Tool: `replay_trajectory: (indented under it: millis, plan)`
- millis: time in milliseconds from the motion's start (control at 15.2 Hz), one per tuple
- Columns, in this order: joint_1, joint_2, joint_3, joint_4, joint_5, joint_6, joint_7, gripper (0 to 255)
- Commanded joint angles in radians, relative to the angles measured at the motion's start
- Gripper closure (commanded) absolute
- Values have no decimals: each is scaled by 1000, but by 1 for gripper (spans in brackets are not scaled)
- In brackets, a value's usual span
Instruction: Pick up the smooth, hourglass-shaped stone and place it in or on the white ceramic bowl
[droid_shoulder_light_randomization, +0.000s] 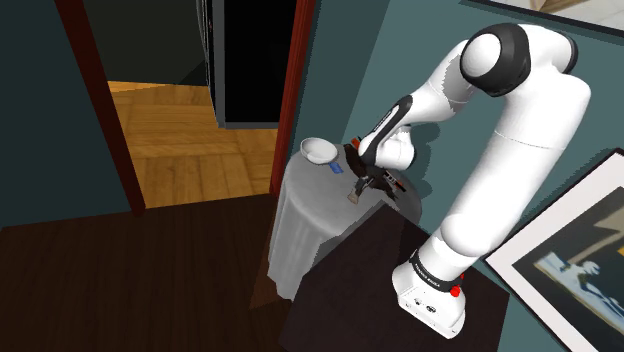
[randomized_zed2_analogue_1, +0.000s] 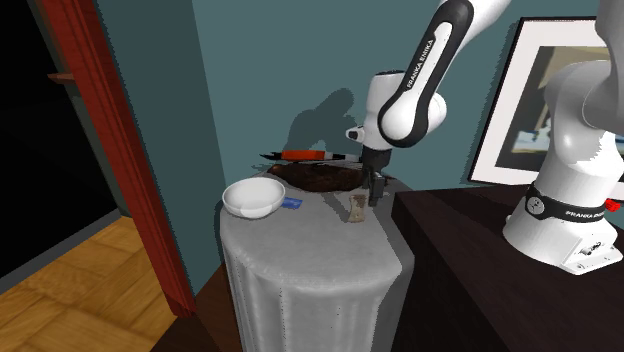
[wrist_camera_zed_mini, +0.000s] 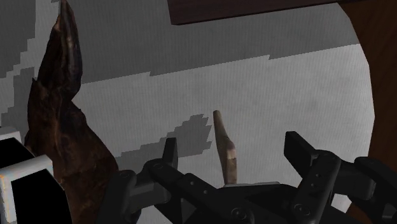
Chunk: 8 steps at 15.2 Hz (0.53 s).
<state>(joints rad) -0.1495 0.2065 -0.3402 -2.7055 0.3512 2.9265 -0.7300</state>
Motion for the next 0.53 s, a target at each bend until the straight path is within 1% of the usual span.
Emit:
replay_trajectory:
  millis: [0,330,396,462]
  plan:
    - [-9,9,12,3,15,6,-11,0]
    - [-9,9,12,3,15,6,-11,0]
    - [-9,9,12,3,15,6,-11,255]
    - [-9,9,12,3,15,6,-11,255]
